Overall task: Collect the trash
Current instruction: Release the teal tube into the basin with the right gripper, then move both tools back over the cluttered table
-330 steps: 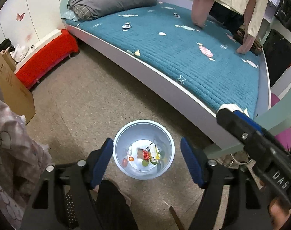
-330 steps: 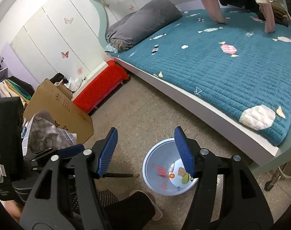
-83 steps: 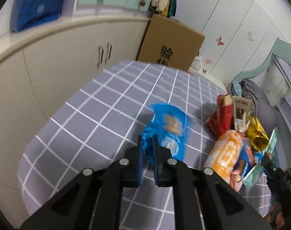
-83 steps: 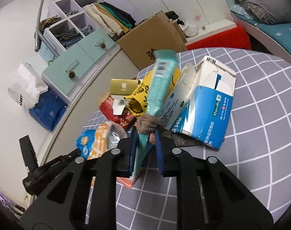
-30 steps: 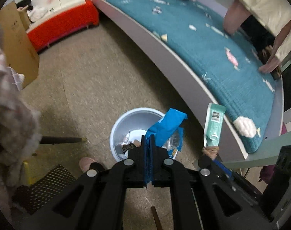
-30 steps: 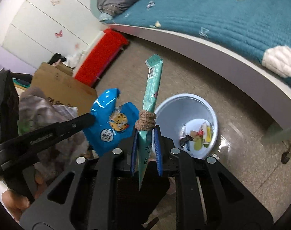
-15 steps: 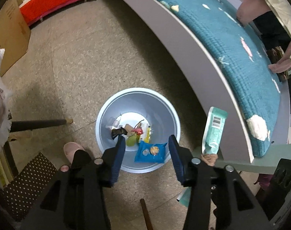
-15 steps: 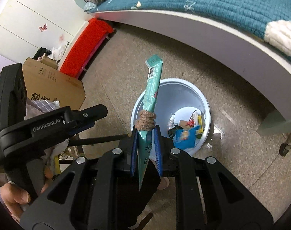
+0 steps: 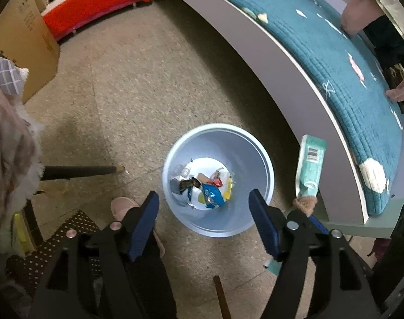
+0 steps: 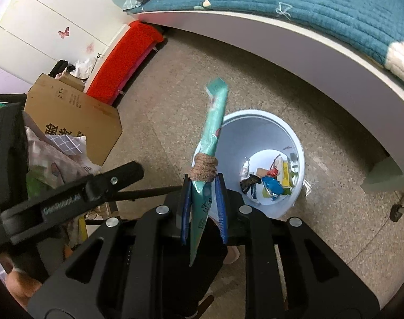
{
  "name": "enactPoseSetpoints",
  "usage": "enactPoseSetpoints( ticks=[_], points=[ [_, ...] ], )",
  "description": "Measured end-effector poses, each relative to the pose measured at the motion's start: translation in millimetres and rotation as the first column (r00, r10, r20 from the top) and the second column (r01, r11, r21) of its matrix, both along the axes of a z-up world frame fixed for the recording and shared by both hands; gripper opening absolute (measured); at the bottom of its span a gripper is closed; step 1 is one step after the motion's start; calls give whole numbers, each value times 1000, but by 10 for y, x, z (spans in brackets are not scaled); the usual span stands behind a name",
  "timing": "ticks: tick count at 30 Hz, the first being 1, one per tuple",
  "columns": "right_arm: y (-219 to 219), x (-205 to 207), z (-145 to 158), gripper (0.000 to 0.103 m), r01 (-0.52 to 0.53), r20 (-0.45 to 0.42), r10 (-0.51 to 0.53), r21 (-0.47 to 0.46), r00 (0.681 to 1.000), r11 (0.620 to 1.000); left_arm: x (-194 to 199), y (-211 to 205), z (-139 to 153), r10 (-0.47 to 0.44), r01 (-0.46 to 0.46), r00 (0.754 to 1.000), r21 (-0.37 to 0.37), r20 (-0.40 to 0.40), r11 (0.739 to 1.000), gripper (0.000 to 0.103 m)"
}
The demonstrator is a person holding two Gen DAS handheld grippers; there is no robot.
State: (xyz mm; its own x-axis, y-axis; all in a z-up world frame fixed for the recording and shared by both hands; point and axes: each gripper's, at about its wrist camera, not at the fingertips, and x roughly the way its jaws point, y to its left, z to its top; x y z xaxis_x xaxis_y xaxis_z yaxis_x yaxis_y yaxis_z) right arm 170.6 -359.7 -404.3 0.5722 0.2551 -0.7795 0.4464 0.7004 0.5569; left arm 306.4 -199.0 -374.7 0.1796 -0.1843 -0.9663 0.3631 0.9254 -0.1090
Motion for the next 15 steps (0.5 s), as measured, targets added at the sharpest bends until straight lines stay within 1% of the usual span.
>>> enactPoseSetpoints(
  ticks=[3,4,5,10,13,14,15],
  points=[
    [7,47,68,33,-2,13,2,-9,1000,1000,-12,68,113,8,-8,1000,9,30,1000,72],
    [15,52,100,45,0,19,0,-19,1000,1000,-19,91,157,10,-11,999,8,40,1000,72],
    [22,49,147,47,6,28,-6,-30,1000,1000,-27,111,188,14,-14,999,9,49,1000,73],
    [71,0,345,47,2,48,2,-82,999,997,-109,224,383,31,-31,996,-6,78,1000,74],
    [97,-95,538,48,3,67,6,-128,998,992,-205,255,558,31,-29,995,-28,95,999,74],
    [121,-146,663,49,-1,77,15,-168,997,986,-239,260,622,27,-23,995,-36,100,999,74],
    [131,-189,747,49,-5,91,23,-189,996,982,-295,262,733,17,-11,994,-55,110,998,74]
  ],
)
